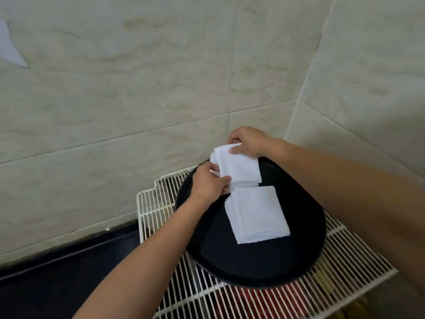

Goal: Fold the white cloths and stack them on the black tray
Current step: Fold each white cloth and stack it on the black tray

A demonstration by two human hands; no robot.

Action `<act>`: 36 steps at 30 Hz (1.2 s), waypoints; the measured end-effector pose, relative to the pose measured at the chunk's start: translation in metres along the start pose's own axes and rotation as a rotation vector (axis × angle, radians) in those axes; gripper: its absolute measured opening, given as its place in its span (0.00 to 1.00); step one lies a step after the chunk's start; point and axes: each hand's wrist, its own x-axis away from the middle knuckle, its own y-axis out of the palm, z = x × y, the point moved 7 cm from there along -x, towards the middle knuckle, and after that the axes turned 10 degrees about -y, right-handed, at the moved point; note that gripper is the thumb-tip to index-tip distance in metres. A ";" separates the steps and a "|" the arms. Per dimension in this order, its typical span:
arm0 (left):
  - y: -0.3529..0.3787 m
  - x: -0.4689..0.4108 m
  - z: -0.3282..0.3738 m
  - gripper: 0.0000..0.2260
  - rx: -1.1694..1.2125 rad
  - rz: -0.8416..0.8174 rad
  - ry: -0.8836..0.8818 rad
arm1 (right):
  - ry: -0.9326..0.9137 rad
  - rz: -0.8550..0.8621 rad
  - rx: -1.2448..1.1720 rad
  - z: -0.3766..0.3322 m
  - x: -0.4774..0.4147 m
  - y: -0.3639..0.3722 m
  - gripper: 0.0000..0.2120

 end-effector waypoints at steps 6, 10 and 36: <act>-0.008 -0.003 -0.005 0.16 -0.124 0.117 0.013 | -0.004 0.052 -0.016 0.008 -0.004 0.029 0.11; -0.020 0.003 0.003 0.16 -0.346 0.226 0.085 | 0.001 0.174 0.015 0.013 0.007 0.029 0.16; -0.011 -0.009 0.030 0.17 -0.938 0.206 0.657 | 0.015 0.149 0.189 0.001 0.076 0.026 0.22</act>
